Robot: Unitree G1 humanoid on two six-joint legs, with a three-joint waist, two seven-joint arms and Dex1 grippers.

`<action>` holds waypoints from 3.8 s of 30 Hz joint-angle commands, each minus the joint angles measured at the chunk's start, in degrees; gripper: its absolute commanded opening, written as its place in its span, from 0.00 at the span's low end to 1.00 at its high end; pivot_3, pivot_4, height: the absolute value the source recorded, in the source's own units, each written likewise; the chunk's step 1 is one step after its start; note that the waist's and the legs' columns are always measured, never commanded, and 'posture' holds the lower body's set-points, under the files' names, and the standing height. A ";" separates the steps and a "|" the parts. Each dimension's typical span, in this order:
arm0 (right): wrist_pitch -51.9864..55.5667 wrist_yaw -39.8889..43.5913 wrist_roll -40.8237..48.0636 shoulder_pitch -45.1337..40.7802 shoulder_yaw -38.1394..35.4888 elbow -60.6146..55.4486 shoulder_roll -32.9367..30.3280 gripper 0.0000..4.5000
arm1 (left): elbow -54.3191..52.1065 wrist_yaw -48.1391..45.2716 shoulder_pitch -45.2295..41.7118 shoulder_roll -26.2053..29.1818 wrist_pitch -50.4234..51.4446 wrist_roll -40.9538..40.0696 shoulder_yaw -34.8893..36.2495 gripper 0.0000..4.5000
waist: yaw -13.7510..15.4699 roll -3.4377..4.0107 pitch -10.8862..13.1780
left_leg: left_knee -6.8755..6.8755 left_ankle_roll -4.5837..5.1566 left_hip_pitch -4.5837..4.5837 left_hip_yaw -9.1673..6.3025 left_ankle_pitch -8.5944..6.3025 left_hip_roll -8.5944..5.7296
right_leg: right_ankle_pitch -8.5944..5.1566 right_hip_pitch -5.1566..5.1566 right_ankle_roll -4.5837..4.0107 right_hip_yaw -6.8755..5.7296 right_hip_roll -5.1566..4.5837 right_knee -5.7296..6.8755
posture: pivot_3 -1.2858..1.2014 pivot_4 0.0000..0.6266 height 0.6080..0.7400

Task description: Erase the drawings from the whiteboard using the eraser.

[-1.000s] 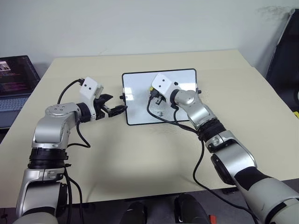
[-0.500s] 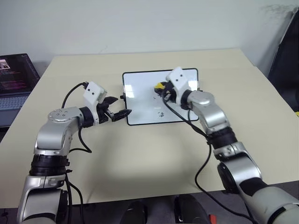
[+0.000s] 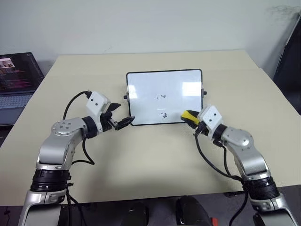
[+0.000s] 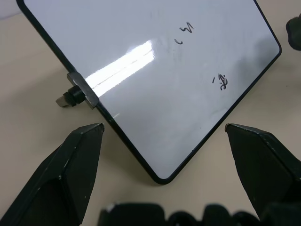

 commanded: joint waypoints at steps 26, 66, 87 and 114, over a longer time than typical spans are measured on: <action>-29.31 -20.83 -6.93 -41.33 0.24 60.80 14.78 0.21 | -0.64 -0.87 -3.82 0.89 1.20 -0.30 -1.74 1.00 | -0.19 -0.02 0.01 | -0.04 -0.20 0.09 0.48 0.12 0.02 | 0.01 -0.01 -0.03 0.12 0.05 -0.01 | 0.52 0.24 1.00; -32.11 -15.06 -12.88 -34.96 6.70 67.12 17.75 0.21 | 4.45 0.60 -4.94 1.12 1.07 -0.85 1.05 1.00 | -1.78 -0.03 0.01 | -0.12 -0.03 0.90 0.90 -0.04 0.73 | 0.15 0.56 -0.27 0.46 0.87 -0.02 | 0.52 0.24 1.00; -24.97 -21.93 -10.67 -38.79 1.75 60.18 16.92 0.21 | 4.98 0.58 -4.94 1.12 0.86 -0.75 1.04 1.00 | -1.54 -0.05 0.04 | -0.19 -0.02 1.50 1.20 -0.05 0.89 | 0.32 0.82 -0.25 1.20 1.17 -0.04 | 0.52 0.24 1.00; -20.65 -26.81 -12.14 -37.93 4.80 57.18 22.13 0.21 | 5.20 0.82 -3.66 1.23 0.86 -0.65 1.22 1.00 | -1.52 -0.09 0.07 | -0.39 -0.02 1.49 1.24 -0.07 0.91 | 0.31 0.73 -0.25 1.25 1.17 -0.13 | 0.52 0.24 1.00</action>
